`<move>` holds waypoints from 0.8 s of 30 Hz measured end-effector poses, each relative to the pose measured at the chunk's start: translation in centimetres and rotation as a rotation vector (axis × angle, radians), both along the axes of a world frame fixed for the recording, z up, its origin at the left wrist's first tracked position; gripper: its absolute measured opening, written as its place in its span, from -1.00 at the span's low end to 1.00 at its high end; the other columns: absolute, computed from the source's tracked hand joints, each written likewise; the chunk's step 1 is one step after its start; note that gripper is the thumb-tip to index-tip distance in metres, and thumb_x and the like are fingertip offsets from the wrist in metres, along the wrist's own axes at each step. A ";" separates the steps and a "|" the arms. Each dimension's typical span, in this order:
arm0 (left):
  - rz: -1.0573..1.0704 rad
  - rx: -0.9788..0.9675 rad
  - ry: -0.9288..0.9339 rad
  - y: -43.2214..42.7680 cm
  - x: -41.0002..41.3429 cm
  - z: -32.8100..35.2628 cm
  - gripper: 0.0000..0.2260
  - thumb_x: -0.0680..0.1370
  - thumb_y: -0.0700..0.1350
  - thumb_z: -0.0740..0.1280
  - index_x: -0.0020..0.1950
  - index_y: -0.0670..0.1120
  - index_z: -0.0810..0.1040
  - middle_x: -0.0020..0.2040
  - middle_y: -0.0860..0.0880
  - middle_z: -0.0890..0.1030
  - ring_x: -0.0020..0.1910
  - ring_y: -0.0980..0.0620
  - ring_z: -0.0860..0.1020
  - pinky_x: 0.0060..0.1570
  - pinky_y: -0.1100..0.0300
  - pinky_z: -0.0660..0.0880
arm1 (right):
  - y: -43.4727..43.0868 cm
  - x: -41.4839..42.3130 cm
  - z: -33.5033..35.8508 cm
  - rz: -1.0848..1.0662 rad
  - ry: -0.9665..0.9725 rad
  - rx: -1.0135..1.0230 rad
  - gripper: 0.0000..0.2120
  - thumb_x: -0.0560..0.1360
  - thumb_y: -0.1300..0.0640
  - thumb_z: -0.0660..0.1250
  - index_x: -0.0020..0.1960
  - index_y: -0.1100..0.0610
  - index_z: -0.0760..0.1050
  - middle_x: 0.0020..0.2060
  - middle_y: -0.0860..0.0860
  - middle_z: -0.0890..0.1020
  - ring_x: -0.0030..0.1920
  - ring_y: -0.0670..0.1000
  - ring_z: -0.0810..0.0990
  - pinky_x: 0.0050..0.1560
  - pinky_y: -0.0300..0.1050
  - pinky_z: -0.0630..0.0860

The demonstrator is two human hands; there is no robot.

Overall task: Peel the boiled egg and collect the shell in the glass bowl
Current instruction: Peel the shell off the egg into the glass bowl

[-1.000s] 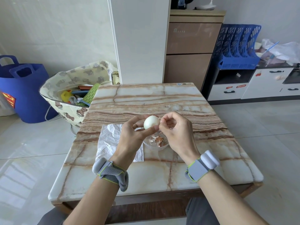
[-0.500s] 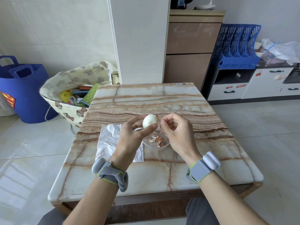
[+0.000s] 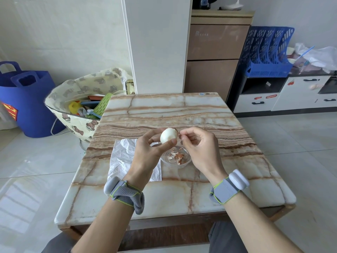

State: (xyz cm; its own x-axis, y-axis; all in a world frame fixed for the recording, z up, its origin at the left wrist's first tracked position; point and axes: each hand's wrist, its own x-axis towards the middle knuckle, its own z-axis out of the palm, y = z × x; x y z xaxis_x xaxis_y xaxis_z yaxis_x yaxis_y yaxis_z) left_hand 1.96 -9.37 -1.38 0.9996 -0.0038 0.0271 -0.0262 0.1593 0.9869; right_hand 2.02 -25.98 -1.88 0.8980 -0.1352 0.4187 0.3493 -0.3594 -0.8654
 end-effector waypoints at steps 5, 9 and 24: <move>0.021 0.050 -0.025 -0.1 0.0 0.1 -0.67 0.40 -0.24 0.62 0.11 -0.06 0.69 -0.22 0.06 0.73 -0.24 0.10 0.72 -0.25 0.41 0.54 | 0.1 -0.2 0.2 0.022 -0.043 -0.004 -0.87 0.53 0.28 0.49 -0.10 0.07 0.71 -0.25 -0.09 0.73 -0.23 -0.11 0.66 -0.13 -0.24 0.58; 0.048 0.080 -0.047 -0.2 0.0 0.1 -0.65 0.40 -0.27 0.62 0.15 -0.11 0.67 -0.24 0.08 0.71 -0.26 0.13 0.72 -0.26 0.40 0.55 | 0.3 -0.5 0.1 0.008 -0.091 -0.090 -0.91 0.53 0.29 0.49 -0.07 0.13 0.72 -0.23 -0.08 0.71 -0.24 -0.15 0.63 -0.16 -0.36 0.50; 0.077 0.130 -0.076 -0.6 -0.3 0.3 -0.67 0.39 -0.28 0.63 0.10 -0.09 0.69 -0.21 -0.02 0.71 -0.21 -0.03 0.73 -0.15 0.16 0.67 | 0.3 -0.4 0.1 -0.123 -0.306 -0.397 -0.88 0.45 0.31 0.49 -0.17 0.13 0.62 -0.27 -0.08 0.59 -0.30 -0.15 0.45 -0.20 -0.23 0.47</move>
State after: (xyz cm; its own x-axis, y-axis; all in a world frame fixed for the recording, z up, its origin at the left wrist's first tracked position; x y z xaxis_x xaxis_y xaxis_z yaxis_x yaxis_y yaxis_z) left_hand 1.70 -9.95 -1.11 0.9922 0.0639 0.1072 -0.1089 0.0249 0.9937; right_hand 1.62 -25.64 -1.77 0.7140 -0.0096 0.7001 0.4993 -0.6940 -0.5187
